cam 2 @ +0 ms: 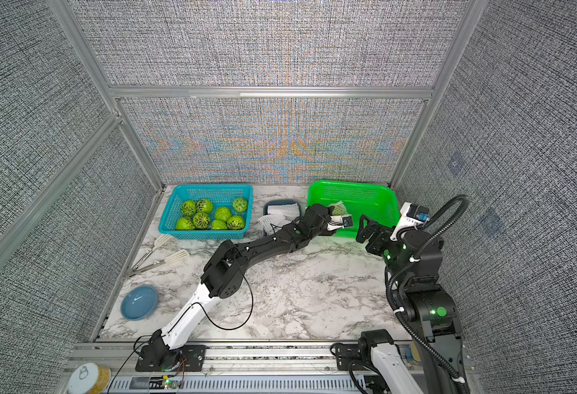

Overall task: Sleeve custard apples in foam nets
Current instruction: Adjust the basket at the corner of the board.

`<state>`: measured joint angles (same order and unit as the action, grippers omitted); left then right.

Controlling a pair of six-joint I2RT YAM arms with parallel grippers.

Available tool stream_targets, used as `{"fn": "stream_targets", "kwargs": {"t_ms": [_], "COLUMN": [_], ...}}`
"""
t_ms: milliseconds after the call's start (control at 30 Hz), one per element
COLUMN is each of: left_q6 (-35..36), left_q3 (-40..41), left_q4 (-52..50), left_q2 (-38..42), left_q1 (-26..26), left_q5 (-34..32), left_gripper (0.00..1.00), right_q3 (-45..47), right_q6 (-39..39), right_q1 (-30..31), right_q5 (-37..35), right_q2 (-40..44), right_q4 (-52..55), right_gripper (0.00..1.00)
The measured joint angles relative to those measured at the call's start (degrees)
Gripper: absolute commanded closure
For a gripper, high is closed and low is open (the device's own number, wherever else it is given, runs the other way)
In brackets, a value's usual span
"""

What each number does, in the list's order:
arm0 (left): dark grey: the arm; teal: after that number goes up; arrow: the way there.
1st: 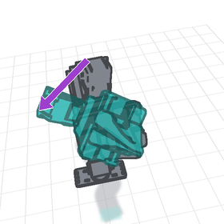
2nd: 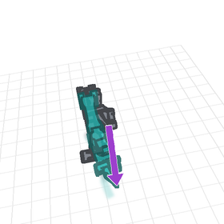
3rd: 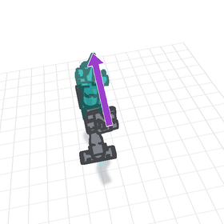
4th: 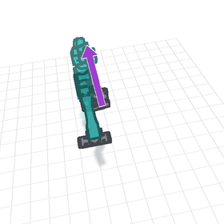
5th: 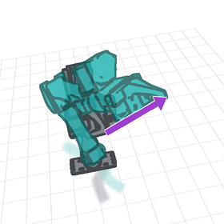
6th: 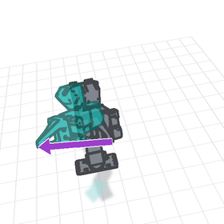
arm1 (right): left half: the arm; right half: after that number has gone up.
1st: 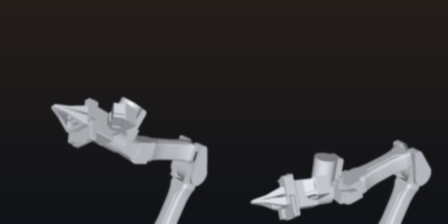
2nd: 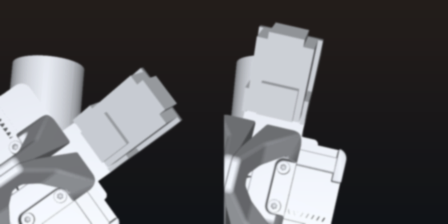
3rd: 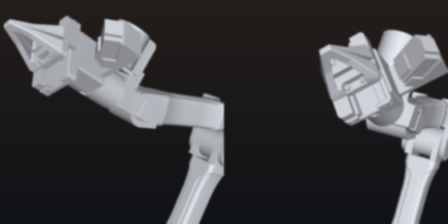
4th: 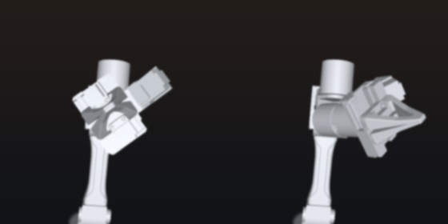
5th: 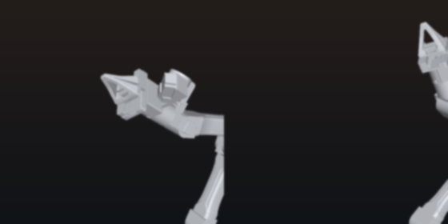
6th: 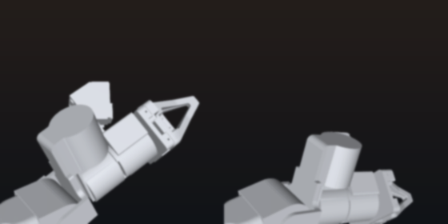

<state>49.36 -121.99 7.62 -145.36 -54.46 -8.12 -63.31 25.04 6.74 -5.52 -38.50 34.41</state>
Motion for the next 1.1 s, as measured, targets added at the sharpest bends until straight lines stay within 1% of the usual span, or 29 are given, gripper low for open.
{"fn": "stream_targets", "kwargs": {"t_ms": [200,367,600,800,967,1100], "left_q6": [3.1,4.4,6.3,6.6,6.5,6.1], "left_q3": [-0.4,-1.8,-2.5,-2.2,0.0,2.1], "left_q4": [0.4,-1.7,-4.5,-7.5,-11.5,-14.1], "left_q2": [-1.2,-1.2,0.1,1.3,3.5,5.5], "left_q1": [0.6,0.8,0.9,0.9,0.7,0.2], "left_q5": [0.2,0.9,2.2,4.7,6.7,6.8], "left_gripper": [0.43,0.42,0.35,0.35,0.36,0.37], "right_q3": [1.2,1.9,2.4,3.1,3.5,3.8], "right_q6": [0.7,0.8,1.1,1.2,1.3,1.3], "right_q1": [0.0,0.0,0.0,0.0,0.0,0.0], "right_q5": [1.2,1.3,1.3,1.3,1.2,0.9], "right_q2": [-0.1,0.0,0.8,2.6,3.7,4.3], "right_q4": [-0.4,-0.9,-2.1,-2.5,-2.6,-2.8], "right_gripper": [0.01,0.01,0.01,0.01,0.01,0.01]}}
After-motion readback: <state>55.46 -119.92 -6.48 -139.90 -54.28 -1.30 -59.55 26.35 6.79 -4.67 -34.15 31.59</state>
